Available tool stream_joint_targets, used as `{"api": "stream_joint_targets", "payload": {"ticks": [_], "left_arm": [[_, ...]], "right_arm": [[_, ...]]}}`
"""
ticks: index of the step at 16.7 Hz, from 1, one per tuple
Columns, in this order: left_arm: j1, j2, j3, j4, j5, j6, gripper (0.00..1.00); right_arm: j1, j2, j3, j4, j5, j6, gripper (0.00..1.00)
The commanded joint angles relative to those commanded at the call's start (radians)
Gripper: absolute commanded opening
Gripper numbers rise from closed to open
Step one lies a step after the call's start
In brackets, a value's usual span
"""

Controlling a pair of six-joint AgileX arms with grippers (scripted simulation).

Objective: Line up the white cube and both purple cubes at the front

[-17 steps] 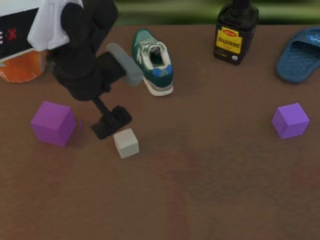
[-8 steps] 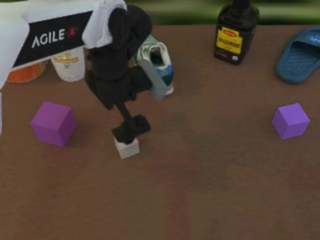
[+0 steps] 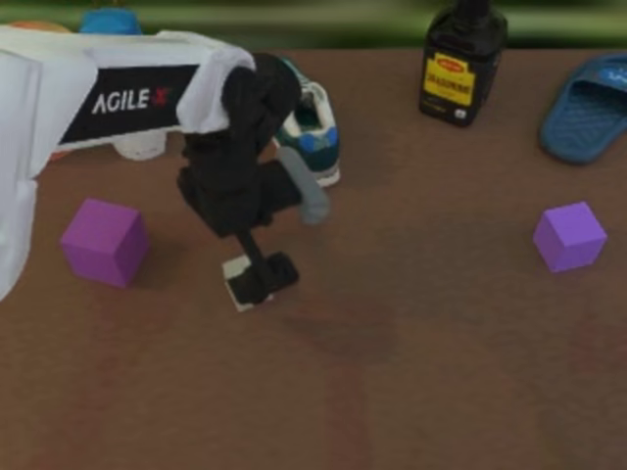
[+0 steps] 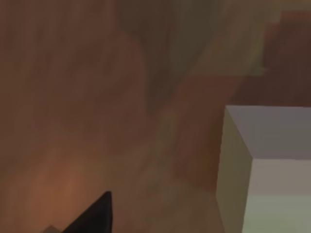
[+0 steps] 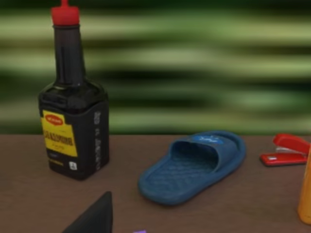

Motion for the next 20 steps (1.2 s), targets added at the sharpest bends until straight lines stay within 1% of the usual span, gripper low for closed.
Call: {"api": "stream_joint_targets", "payload": {"ticks": [2, 4, 8, 20], "left_arm": [[0.000, 0.035, -0.043, 0.082, 0.000, 0.000, 1.00], [-0.001, 0.059, -0.070, 0.126, 0.001, 0.001, 1.00], [-0.001, 0.063, -0.075, 0.133, 0.001, 0.001, 1.00], [-0.001, 0.063, -0.075, 0.133, 0.001, 0.001, 0.10]], "right_arm": [[0.000, 0.000, 0.000, 0.000, 0.000, 0.000, 1.00], [0.000, 0.000, 0.000, 0.000, 0.000, 0.000, 1.00], [0.000, 0.000, 0.000, 0.000, 0.000, 0.000, 1.00], [0.000, 0.000, 0.000, 0.000, 0.000, 0.000, 1.00]]}}
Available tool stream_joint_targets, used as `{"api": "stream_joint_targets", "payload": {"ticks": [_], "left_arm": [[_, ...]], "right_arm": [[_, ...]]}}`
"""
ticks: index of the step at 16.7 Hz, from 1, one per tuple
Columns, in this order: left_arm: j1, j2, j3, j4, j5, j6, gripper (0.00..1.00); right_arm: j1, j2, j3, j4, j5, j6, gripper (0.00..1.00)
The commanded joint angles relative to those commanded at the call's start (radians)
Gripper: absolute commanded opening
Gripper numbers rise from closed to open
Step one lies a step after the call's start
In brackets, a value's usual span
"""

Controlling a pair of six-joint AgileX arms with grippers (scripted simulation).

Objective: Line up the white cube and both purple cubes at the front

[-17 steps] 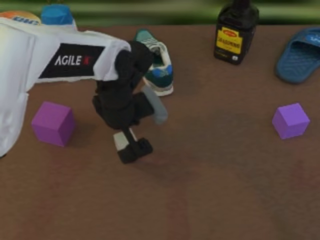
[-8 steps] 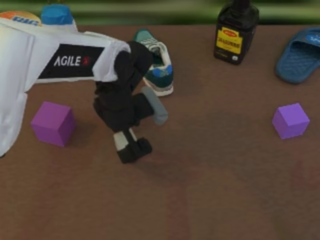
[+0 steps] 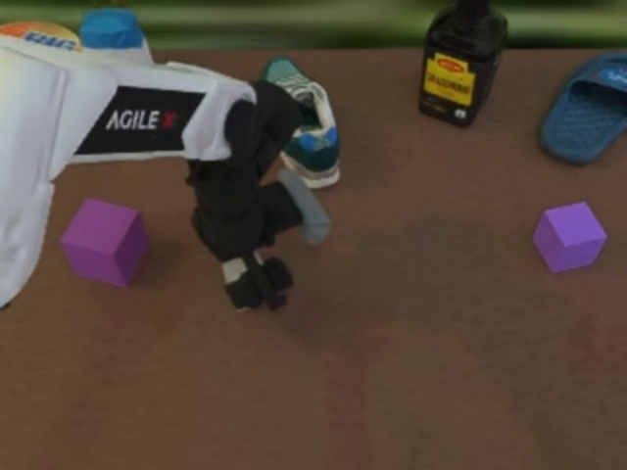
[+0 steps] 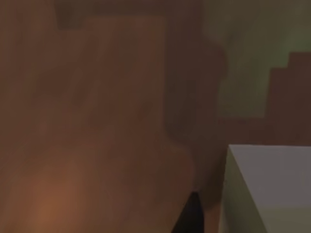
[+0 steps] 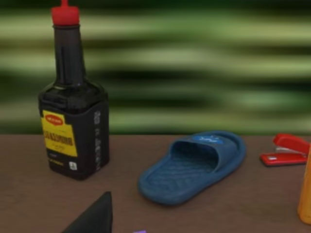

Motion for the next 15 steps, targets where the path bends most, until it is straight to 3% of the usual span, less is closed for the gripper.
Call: {"api": "stream_joint_targets", "payload": {"ticks": [2, 9, 15], "left_arm": [[0.000, 0.000, 0.000, 0.000, 0.000, 0.000, 0.00], [0.000, 0.000, 0.000, 0.000, 0.000, 0.000, 0.00], [0.009, -0.080, 0.075, -0.135, 0.016, -0.012, 0.00]], "right_arm": [[0.000, 0.000, 0.000, 0.000, 0.000, 0.000, 1.00], [0.000, 0.000, 0.000, 0.000, 0.000, 0.000, 1.00], [0.000, 0.000, 0.000, 0.000, 0.000, 0.000, 1.00]]}}
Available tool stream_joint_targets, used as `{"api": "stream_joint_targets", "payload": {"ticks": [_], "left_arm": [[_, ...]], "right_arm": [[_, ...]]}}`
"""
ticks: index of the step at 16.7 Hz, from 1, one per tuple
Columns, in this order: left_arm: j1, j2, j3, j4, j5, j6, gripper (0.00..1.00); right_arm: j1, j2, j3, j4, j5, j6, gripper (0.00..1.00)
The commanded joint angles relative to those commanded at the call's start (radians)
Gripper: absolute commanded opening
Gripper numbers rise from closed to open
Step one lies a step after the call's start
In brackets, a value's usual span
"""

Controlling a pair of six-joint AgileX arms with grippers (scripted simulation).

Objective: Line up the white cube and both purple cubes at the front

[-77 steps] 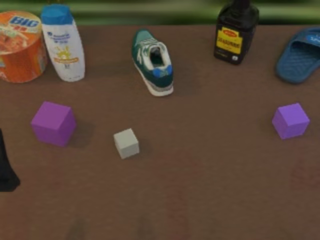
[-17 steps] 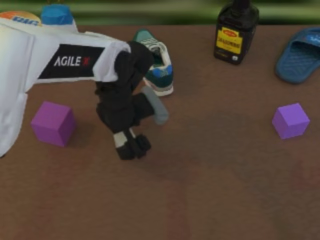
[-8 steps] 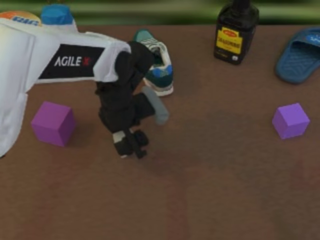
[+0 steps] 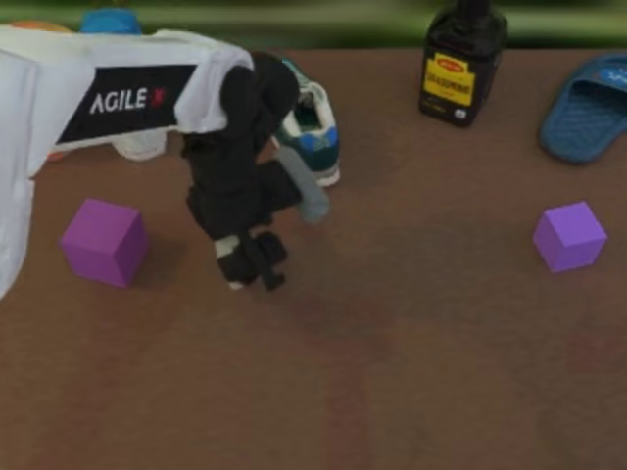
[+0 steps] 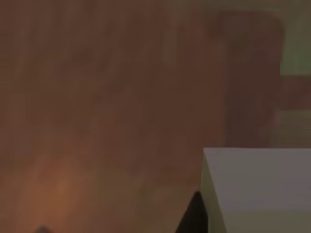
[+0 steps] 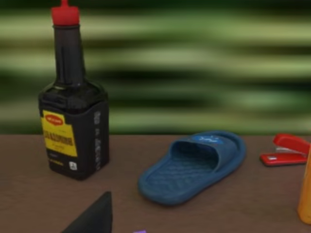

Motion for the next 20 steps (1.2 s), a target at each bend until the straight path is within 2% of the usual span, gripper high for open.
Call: {"api": "stream_joint_targets", "payload": {"ticks": [4, 10, 13, 20], "left_arm": [[0.010, -0.052, 0.065, -0.115, -0.001, -0.002, 0.00], [-0.011, -0.046, 0.076, -0.122, -0.001, 0.001, 0.00], [-0.103, -0.019, 0.135, -0.154, -0.001, -0.002, 0.00], [-0.422, 0.063, 0.323, -0.260, -0.001, -0.020, 0.00]], "right_arm": [[0.000, 0.000, 0.000, 0.000, 0.000, 0.000, 1.00], [0.000, 0.000, 0.000, 0.000, 0.000, 0.000, 1.00], [0.000, 0.000, 0.000, 0.000, 0.000, 0.000, 1.00], [0.000, 0.000, 0.000, 0.000, 0.000, 0.000, 1.00]]}}
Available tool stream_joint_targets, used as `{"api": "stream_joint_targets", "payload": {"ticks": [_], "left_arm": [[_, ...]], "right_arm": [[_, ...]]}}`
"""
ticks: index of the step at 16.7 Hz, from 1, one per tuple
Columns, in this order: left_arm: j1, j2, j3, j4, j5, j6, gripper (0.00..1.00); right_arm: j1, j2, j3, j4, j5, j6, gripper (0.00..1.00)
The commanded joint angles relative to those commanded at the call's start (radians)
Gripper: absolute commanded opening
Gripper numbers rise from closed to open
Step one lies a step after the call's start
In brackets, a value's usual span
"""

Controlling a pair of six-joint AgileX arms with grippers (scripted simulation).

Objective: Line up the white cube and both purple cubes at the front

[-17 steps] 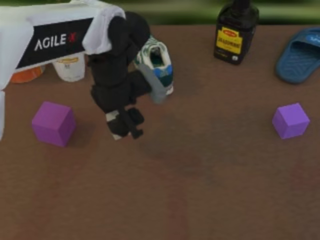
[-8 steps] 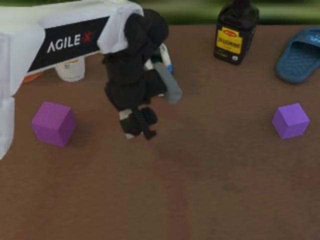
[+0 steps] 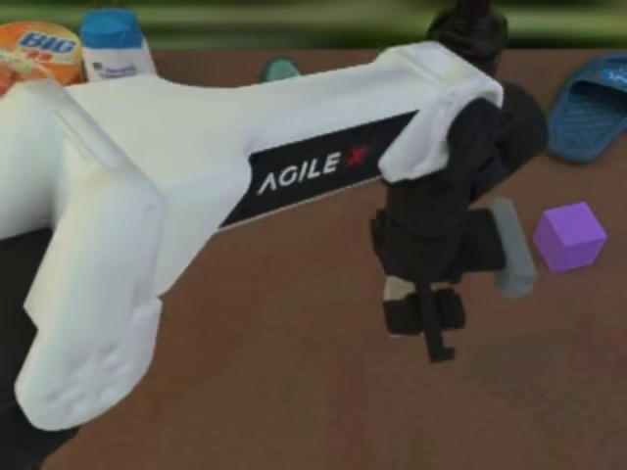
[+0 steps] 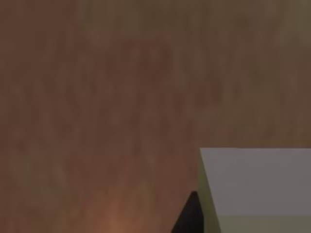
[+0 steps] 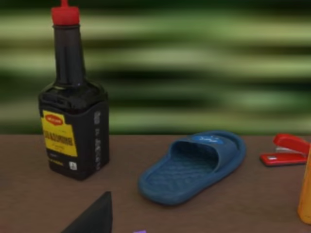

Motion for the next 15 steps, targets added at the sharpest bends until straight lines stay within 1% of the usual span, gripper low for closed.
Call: {"api": "stream_joint_targets", "payload": {"ticks": [2, 3, 8, 10, 15], "left_arm": [[-0.052, 0.010, 0.031, -0.016, 0.000, -0.003, 0.00], [-0.062, 0.012, 0.037, -0.019, 0.000, -0.004, 0.00], [-0.060, 0.009, 0.033, -0.014, 0.000, -0.002, 0.00], [-0.061, 0.019, 0.006, 0.023, 0.000, -0.002, 0.00], [-0.062, 0.072, -0.104, 0.185, 0.001, -0.004, 0.00]], "right_arm": [[0.000, 0.000, 0.000, 0.000, 0.000, 0.000, 1.00], [0.000, 0.000, 0.000, 0.000, 0.000, 0.000, 1.00], [0.000, 0.000, 0.000, 0.000, 0.000, 0.000, 1.00], [0.000, 0.000, 0.000, 0.000, 0.000, 0.000, 1.00], [0.000, 0.000, 0.000, 0.000, 0.000, 0.000, 1.00]]}}
